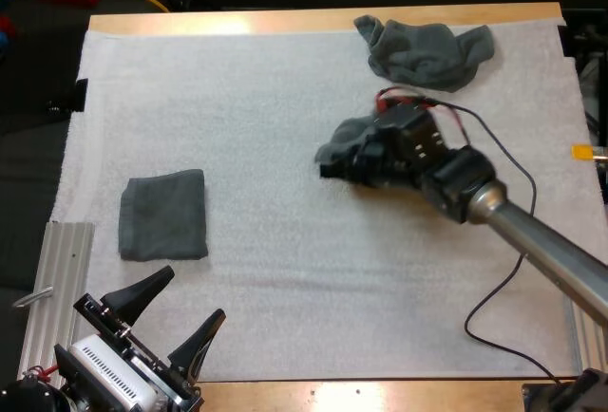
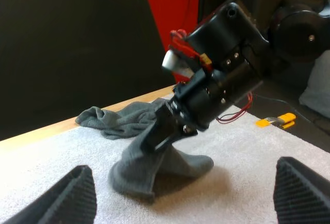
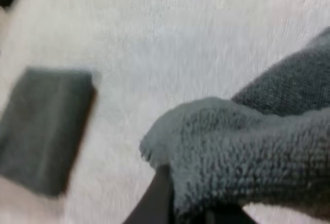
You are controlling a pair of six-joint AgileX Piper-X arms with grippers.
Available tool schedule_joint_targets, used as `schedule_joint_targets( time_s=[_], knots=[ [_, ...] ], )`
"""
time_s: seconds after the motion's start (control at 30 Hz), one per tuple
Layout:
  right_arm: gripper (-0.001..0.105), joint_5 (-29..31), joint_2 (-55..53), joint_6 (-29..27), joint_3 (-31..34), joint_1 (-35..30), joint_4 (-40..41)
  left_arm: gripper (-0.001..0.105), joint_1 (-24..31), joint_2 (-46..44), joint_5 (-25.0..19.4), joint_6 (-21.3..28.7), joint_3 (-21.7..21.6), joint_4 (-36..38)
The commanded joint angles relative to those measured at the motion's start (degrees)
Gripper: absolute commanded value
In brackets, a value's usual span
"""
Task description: Pick towel from pile, fold and stack
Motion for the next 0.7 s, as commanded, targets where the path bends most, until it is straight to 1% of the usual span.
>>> schedule_joint_targets(
  time_s=[0.0,0.2,0.43,0.53,0.6,0.67],
  knots=[
    [0.002,1.5,-0.4,-2.2,-1.2,1.1,1.6,0.069,-0.3,0.1,0.4,-0.7,-0.4,-0.3],
    [0.002,6.2,-0.4,-5.5,-4.1,6.8,5.6,0.069,-0.3,0.1,0.4,-0.9,-0.4,-0.3],
    [0.002,12.5,-0.4,-9.1,-4.5,12.2,10.4,0.069,-0.3,0.1,0.4,-0.9,-0.4,-0.3],
    [0.002,12.8,-0.4,-10.1,-4.5,13.8,11.3,0.069,-0.3,0.1,0.4,-0.9,-0.4,-0.3],
    [0.007,12.8,-0.4,-10.1,-4.5,14.8,11.5,0.069,-0.3,0.1,0.4,-0.9,-0.4,-0.3],
    [0.015,12.7,-0.4,-10.1,-4.5,15.6,11.6,0.069,-0.3,0.1,0.4,-0.9,-0.4,-0.3]
  ],
)
